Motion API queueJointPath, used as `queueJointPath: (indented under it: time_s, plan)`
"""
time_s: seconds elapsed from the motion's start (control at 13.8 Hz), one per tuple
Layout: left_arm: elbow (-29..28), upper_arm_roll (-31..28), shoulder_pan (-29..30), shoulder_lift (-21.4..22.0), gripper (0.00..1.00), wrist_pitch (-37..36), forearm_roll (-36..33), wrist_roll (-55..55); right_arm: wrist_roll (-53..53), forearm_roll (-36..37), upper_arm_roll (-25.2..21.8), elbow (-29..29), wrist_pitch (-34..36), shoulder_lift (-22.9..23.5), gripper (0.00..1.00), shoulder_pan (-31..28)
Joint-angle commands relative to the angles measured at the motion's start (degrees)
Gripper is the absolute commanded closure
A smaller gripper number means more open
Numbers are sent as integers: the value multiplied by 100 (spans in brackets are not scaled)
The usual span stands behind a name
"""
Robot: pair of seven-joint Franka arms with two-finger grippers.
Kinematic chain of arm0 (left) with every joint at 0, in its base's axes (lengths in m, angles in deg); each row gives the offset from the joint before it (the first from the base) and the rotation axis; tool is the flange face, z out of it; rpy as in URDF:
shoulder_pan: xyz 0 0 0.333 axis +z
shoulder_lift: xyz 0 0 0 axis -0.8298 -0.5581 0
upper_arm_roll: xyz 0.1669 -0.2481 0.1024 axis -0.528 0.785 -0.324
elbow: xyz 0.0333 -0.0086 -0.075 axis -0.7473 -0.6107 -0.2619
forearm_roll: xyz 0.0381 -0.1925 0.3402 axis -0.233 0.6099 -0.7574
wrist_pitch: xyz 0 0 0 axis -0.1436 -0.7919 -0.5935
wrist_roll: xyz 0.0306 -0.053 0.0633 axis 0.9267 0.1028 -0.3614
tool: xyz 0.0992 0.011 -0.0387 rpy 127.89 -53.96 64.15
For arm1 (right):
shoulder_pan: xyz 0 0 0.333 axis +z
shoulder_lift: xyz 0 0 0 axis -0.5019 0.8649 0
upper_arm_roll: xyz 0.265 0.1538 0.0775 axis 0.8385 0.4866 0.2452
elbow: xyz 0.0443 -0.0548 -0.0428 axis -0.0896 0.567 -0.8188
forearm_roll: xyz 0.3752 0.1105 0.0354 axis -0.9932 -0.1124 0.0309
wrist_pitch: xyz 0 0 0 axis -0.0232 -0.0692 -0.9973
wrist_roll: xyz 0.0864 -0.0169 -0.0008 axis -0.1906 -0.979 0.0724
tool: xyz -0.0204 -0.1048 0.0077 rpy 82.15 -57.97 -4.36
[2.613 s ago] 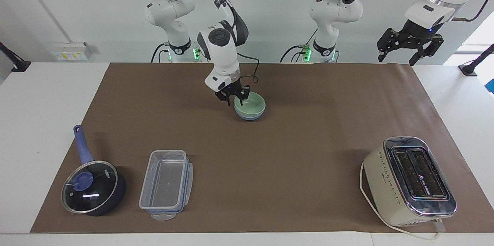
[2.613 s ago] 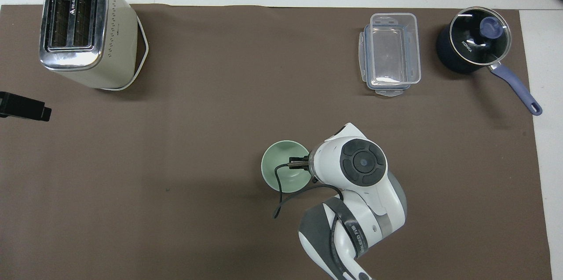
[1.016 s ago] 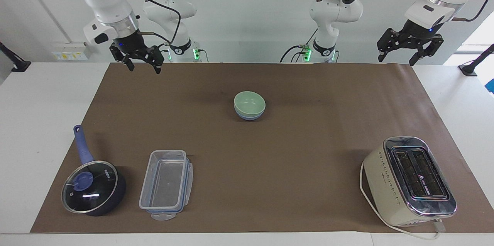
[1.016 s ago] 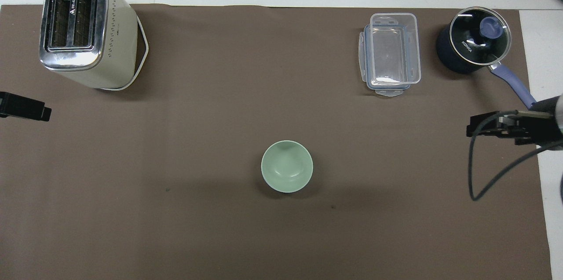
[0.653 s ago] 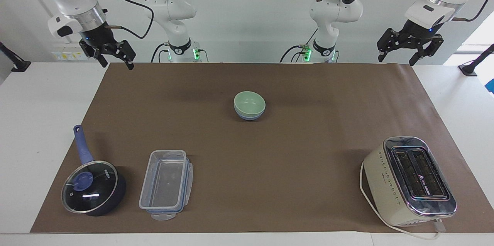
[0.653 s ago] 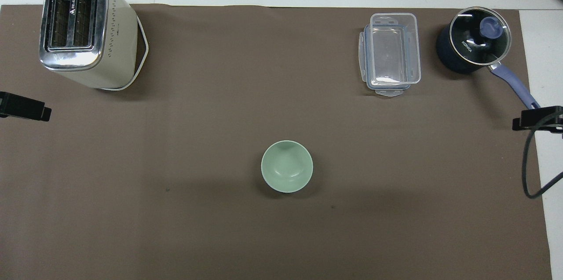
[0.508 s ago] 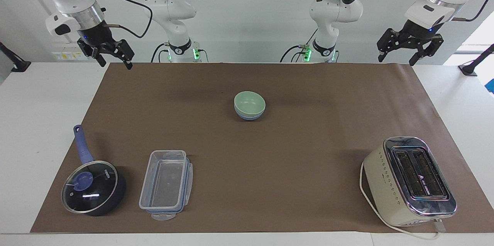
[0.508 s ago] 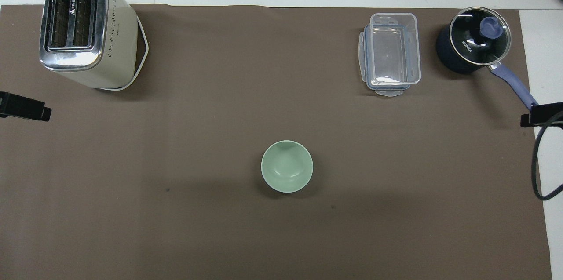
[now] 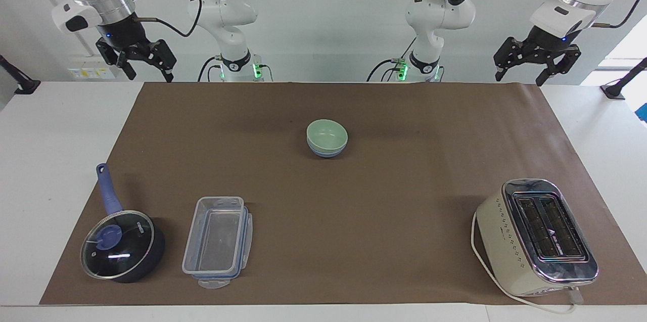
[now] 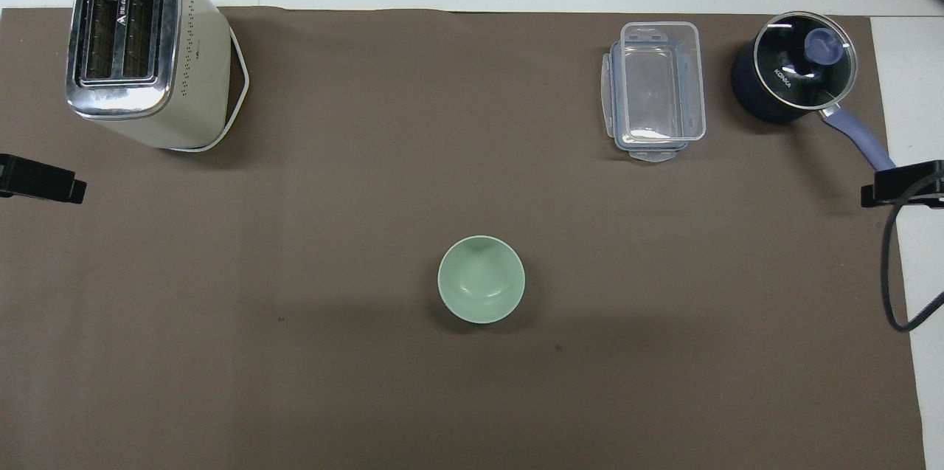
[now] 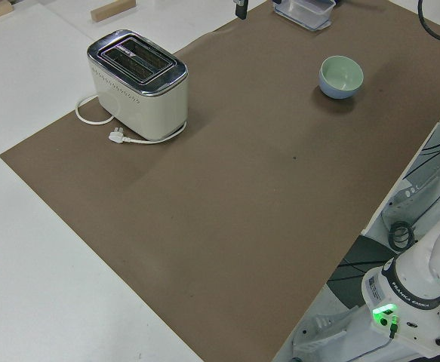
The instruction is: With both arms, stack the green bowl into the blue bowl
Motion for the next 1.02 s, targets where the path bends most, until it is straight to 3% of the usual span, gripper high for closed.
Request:
queueJointPath:
  time_s: [0.0,0.94]
  plan:
    - [27,72,84,42,0,-102,-83,35,-185,166,57,-93,53,-7,0,-18]
    - [27,72,101,42,0,-84,-83,44,-123,148,57,-137,80,-59,0,131]
